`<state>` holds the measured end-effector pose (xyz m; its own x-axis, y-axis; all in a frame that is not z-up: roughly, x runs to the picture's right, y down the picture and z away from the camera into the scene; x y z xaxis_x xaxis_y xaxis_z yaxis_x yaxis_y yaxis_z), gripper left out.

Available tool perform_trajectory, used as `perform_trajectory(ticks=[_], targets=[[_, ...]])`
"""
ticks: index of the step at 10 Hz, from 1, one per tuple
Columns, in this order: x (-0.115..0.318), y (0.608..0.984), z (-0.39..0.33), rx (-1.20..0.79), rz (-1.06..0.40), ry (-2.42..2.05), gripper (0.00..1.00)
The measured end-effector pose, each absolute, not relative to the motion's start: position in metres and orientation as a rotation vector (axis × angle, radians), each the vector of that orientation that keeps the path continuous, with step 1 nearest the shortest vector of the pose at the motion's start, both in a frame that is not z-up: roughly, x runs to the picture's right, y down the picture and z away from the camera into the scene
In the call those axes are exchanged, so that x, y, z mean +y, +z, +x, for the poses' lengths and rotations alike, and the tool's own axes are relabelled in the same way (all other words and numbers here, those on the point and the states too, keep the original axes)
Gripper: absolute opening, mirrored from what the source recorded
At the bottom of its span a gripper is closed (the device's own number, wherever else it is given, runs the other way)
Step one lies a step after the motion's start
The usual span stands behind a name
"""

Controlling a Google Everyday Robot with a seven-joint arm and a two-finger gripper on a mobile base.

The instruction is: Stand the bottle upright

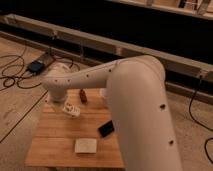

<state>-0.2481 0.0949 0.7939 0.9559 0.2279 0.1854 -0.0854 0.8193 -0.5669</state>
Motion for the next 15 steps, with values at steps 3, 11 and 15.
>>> perform_trajectory(ticks=[3,11,15], targets=[[0.090,0.794,-0.240,-0.352,-0.588,0.272,0.00],[0.088,0.800,-0.212,-0.651,-0.511,0.518,0.00],[0.092,0.797,-0.197,-0.743,-0.462,0.573,0.00]])
